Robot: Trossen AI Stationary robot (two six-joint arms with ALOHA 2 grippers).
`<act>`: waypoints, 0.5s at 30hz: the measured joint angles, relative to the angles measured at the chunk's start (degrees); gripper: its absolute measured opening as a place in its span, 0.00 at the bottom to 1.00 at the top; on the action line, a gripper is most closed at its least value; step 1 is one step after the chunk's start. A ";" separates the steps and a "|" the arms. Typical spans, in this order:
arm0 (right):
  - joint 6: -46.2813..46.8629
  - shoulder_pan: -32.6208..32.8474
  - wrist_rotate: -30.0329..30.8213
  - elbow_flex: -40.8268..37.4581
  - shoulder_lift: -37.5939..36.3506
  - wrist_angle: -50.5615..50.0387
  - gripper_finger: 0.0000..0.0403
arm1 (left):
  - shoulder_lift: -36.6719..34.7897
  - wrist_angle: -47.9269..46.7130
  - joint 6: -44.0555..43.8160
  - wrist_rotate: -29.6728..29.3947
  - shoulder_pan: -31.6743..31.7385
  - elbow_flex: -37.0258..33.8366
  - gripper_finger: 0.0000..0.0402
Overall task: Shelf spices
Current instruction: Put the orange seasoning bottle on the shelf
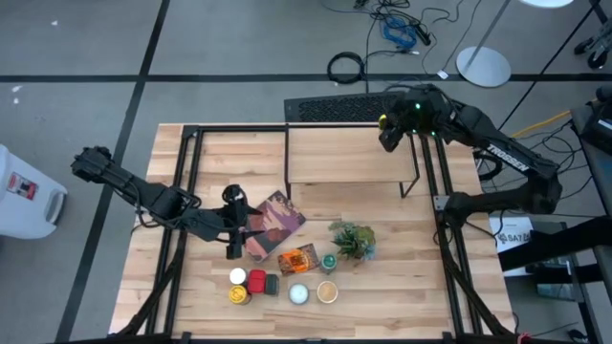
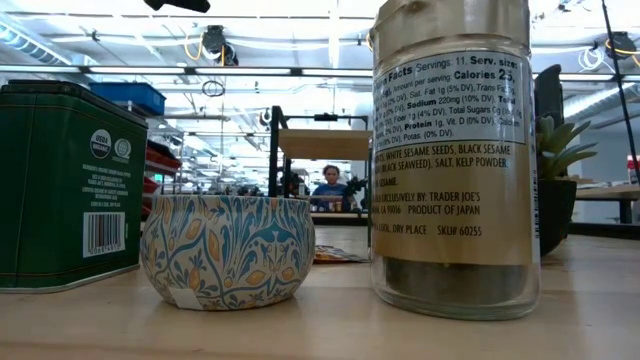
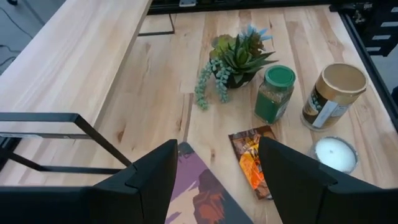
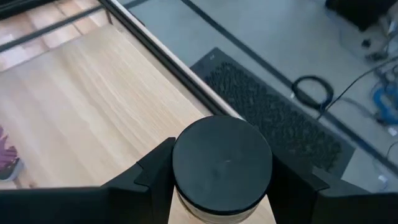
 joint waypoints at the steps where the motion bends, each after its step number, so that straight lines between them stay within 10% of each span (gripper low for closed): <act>1: 0.28 -0.94 -0.72 -1.12 0.00 0.72 0.46 | 0.00 0.16 0.00 0.00 0.00 0.00 0.58; 15: 1.34 -8.03 -4.28 -15.20 -5.83 12.62 0.46 | 0.00 2.06 1.03 0.00 0.00 0.00 0.58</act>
